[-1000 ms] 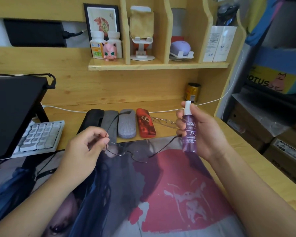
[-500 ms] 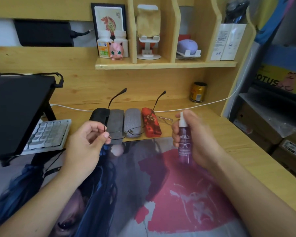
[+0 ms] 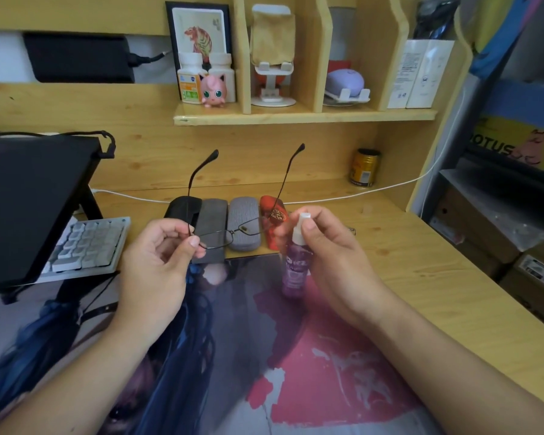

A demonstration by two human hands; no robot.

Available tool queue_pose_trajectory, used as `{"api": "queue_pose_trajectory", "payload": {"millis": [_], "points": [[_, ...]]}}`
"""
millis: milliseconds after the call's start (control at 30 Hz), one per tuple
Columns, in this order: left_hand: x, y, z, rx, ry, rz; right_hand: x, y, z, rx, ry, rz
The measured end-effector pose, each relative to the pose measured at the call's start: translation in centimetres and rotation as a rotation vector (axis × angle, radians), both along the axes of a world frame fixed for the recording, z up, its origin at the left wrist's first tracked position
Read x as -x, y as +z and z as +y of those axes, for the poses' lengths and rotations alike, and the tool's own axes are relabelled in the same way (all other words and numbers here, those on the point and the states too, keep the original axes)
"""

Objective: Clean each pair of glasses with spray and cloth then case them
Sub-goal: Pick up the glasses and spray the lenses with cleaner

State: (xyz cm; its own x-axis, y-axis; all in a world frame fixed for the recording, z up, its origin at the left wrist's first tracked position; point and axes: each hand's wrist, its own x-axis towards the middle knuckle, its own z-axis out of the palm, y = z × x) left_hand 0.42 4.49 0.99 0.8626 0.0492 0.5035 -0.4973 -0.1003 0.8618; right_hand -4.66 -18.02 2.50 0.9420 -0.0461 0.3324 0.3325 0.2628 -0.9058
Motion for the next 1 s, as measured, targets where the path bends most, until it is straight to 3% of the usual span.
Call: {"api": "queue_pose_trajectory", "payload": {"millis": [333, 467, 667, 733, 867, 1000], "points": [[0.1, 0.0, -0.1, -0.003, -0.012, -0.030, 0.2, -0.5, 0.5, 0.048, -0.048, 0.036], [0.3, 0.2, -0.2, 0.000, -0.013, -0.041, 0.6, -0.7, 0.4, 0.226, -0.093, -0.051], [0.7, 0.5, -0.4, -0.028, 0.007, -0.093, 0.9, -0.5, 0.9, 0.531, -0.151, -0.028], [0.7, 0.7, 0.0, -0.093, 0.073, -0.205, 1.4, 0.2, 1.1, 0.495, -0.174, -0.042], [0.4, 1.0, 0.9, -0.457, 0.198, -0.676, 2.4, 1.5, 1.8, 0.380, -0.071, 0.058], [0.8, 1.0, 0.4, -0.491, 0.112, -0.815, 2.9, 2.1, 2.4, 0.146, 0.095, 0.271]]}}
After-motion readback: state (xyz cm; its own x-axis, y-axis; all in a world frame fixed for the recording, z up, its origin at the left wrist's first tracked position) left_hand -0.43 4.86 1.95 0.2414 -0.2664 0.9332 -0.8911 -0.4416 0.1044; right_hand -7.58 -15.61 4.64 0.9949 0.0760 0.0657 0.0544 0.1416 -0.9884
